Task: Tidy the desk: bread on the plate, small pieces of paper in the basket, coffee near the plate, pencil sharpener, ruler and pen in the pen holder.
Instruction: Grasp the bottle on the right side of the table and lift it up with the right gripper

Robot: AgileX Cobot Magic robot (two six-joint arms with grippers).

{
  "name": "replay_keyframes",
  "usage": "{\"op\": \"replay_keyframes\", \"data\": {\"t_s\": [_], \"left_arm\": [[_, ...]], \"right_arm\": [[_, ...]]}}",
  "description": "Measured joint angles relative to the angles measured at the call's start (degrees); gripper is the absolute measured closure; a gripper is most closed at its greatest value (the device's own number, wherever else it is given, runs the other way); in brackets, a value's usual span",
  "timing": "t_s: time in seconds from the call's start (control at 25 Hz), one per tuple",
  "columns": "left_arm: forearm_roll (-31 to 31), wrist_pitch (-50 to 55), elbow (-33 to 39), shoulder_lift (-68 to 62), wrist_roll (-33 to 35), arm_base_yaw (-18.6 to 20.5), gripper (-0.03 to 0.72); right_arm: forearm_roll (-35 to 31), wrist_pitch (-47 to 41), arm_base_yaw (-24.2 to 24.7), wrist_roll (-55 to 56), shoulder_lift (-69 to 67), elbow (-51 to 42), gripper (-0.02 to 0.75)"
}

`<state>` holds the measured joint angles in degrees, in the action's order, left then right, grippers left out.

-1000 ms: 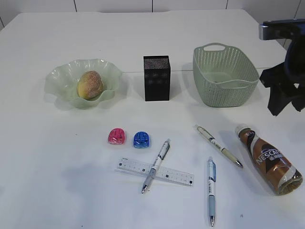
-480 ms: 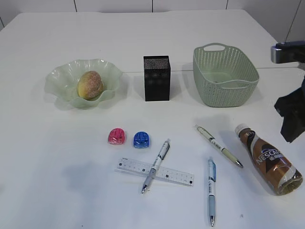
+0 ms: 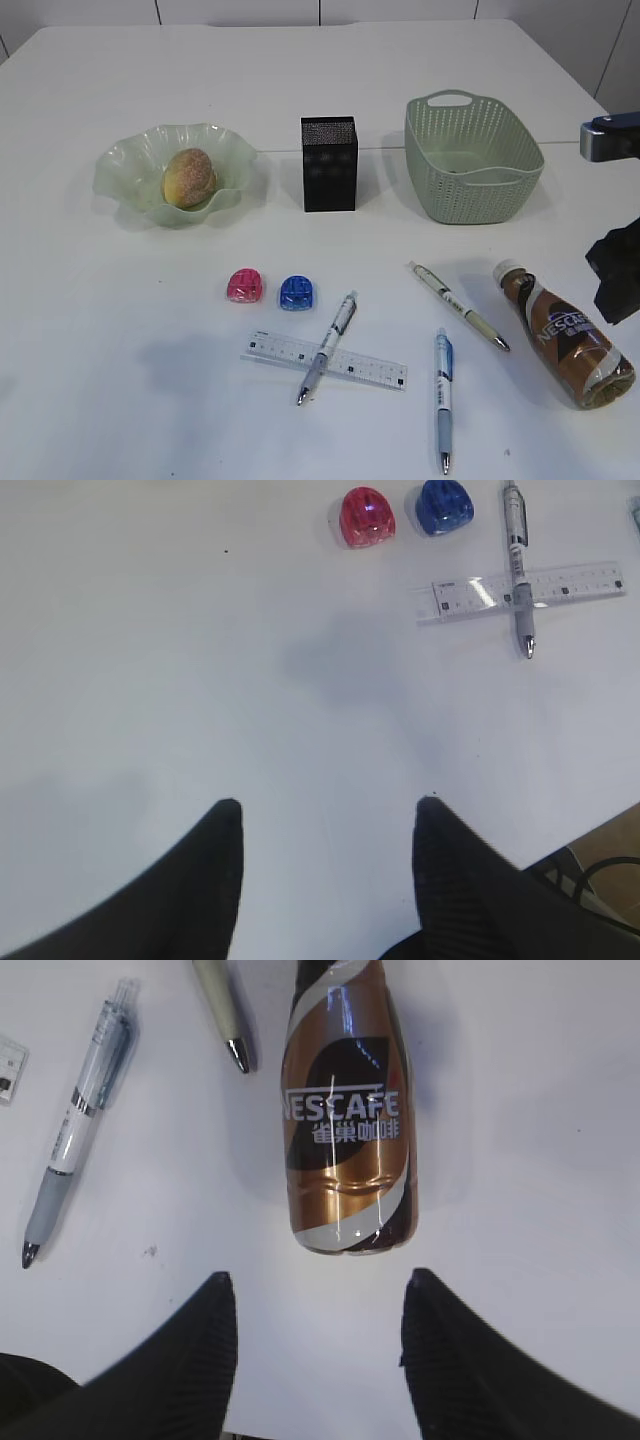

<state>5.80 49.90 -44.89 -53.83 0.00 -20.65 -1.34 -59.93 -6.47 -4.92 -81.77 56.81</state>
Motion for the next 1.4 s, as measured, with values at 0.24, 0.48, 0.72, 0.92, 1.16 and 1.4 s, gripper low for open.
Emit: {"op": "replay_keyframes", "data": {"t_s": [0.24,0.48,0.72,0.92,1.16,1.4], "left_arm": [[0.0,-0.2,0.0,0.0,0.0,0.0,0.305],[0.0,-0.9,0.0,0.0,0.0,0.0,0.304],[0.0,-1.3,0.0,0.0,0.0,0.0,0.305],[0.0,-1.4,0.0,0.0,0.0,0.0,0.305],[0.0,-1.4,0.0,0.0,0.0,0.0,0.304],[0.0,-1.5,0.0,0.0,0.0,0.0,0.304]], "right_arm": [[0.0,2.6,0.0,0.0,0.0,-2.5,0.312],[0.7,6.5,0.0,-0.1,0.0,-6.6,0.307],[2.5,6.9,0.0,1.2,-0.6,-6.6,0.188],[5.2,6.9,0.0,2.5,-1.5,-6.6,0.145],[5.9,8.3,0.0,2.5,-1.7,-6.6,0.168],[4.5,8.6,0.0,2.0,-1.9,-6.6,0.174]]}}
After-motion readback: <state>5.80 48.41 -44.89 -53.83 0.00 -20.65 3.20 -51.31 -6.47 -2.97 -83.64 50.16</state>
